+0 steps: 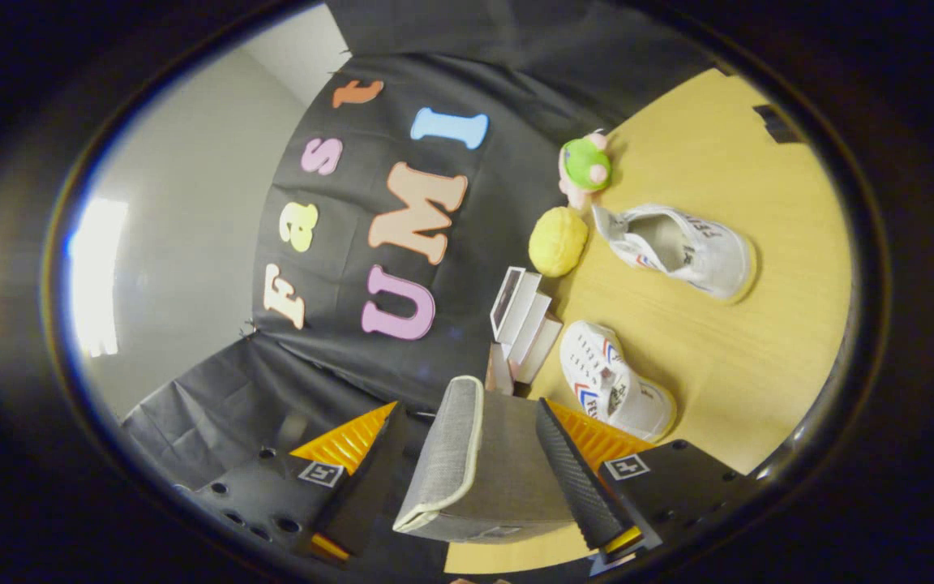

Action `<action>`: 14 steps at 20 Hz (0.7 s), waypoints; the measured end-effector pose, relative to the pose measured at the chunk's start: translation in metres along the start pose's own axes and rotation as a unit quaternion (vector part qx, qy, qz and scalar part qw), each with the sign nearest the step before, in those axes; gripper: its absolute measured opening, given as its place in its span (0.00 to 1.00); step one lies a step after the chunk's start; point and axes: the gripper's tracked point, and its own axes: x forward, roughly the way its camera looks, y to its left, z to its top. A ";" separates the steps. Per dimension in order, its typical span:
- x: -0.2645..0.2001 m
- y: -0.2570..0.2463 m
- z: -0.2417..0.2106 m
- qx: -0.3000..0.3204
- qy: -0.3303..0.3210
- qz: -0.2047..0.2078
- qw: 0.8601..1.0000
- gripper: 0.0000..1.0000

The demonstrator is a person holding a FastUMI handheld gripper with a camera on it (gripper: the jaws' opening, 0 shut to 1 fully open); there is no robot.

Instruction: Open the storage box then place both shoes into the box .Put the left shoe in first, then the right shoe, with the right side of both shoes facing outward in a uniform manner.

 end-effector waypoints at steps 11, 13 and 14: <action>0.021 0.001 -0.081 0.070 0.043 -0.015 0.997 0.99; 0.027 0.004 -0.089 0.077 0.052 -0.013 0.996 0.98; 0.030 0.006 -0.092 0.083 0.056 -0.010 0.995 0.98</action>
